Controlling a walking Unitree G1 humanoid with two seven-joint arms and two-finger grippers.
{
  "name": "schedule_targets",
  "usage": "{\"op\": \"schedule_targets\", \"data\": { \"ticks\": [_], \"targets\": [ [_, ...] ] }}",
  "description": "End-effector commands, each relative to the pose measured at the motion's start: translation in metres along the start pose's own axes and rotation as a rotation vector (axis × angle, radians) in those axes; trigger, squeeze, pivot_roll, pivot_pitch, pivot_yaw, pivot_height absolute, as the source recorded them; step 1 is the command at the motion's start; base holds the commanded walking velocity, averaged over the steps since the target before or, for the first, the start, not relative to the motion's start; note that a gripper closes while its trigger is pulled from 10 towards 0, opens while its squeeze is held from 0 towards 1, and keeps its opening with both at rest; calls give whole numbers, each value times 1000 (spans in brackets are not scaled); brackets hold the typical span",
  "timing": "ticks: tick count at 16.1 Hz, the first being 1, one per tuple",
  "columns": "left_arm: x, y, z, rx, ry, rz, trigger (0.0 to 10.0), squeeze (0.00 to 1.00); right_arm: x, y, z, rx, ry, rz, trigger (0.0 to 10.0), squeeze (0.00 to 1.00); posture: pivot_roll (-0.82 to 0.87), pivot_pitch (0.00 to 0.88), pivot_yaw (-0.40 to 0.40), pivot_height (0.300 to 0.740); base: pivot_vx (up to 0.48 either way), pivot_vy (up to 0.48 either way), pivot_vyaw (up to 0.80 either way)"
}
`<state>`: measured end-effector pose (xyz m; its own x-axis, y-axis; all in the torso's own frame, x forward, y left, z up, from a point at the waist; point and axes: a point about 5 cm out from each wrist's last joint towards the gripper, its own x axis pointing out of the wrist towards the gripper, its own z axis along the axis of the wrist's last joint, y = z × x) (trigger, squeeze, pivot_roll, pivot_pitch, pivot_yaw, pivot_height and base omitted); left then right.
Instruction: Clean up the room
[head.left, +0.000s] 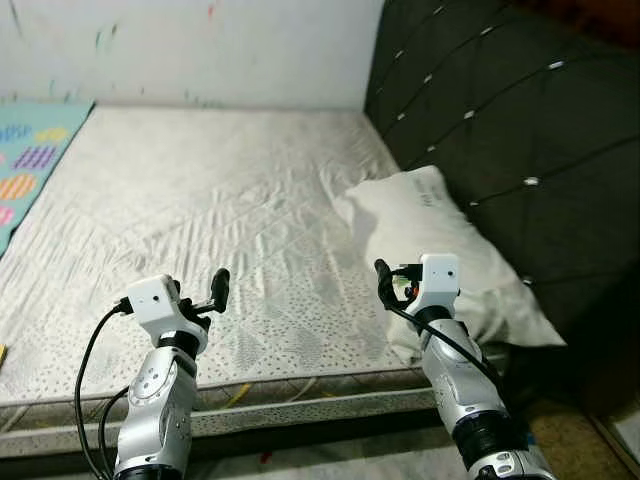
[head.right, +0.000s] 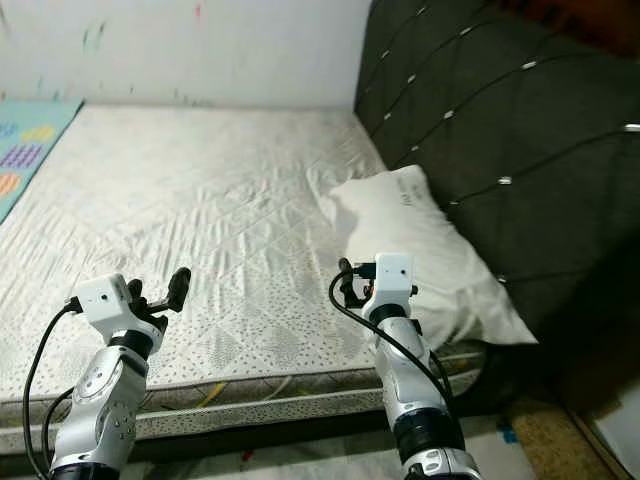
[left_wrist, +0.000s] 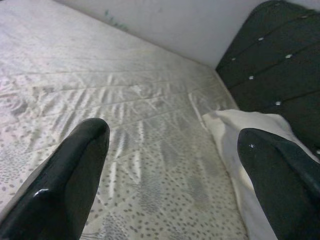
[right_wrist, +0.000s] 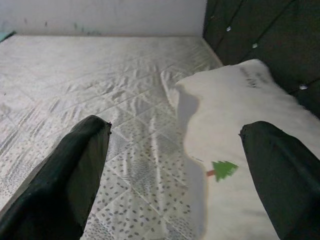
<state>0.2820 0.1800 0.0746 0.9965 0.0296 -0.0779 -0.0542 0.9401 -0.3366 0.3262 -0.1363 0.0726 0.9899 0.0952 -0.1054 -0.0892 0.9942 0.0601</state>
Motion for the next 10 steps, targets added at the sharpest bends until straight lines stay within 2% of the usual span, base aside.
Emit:
{"op": "schedule_targets", "data": {
  "ticks": [1,6,10],
  "targets": [
    [1,-3,3,-3,-9,-17,10000,0,1,-3,2,1,-4,-5,10000,0,-102,0,-50,740,412,0,0],
    [2,-2,2,6,0,-8,10000,0,2,-2,2,0,1,-1,10000,0,-102,0,-49,740,370,0,0],
    [3,1,1,-18,9,24,10000,0,2,-1,2,1,7,7,10000,0,-101,0,-49,740,0,0,0]
  ]
}}
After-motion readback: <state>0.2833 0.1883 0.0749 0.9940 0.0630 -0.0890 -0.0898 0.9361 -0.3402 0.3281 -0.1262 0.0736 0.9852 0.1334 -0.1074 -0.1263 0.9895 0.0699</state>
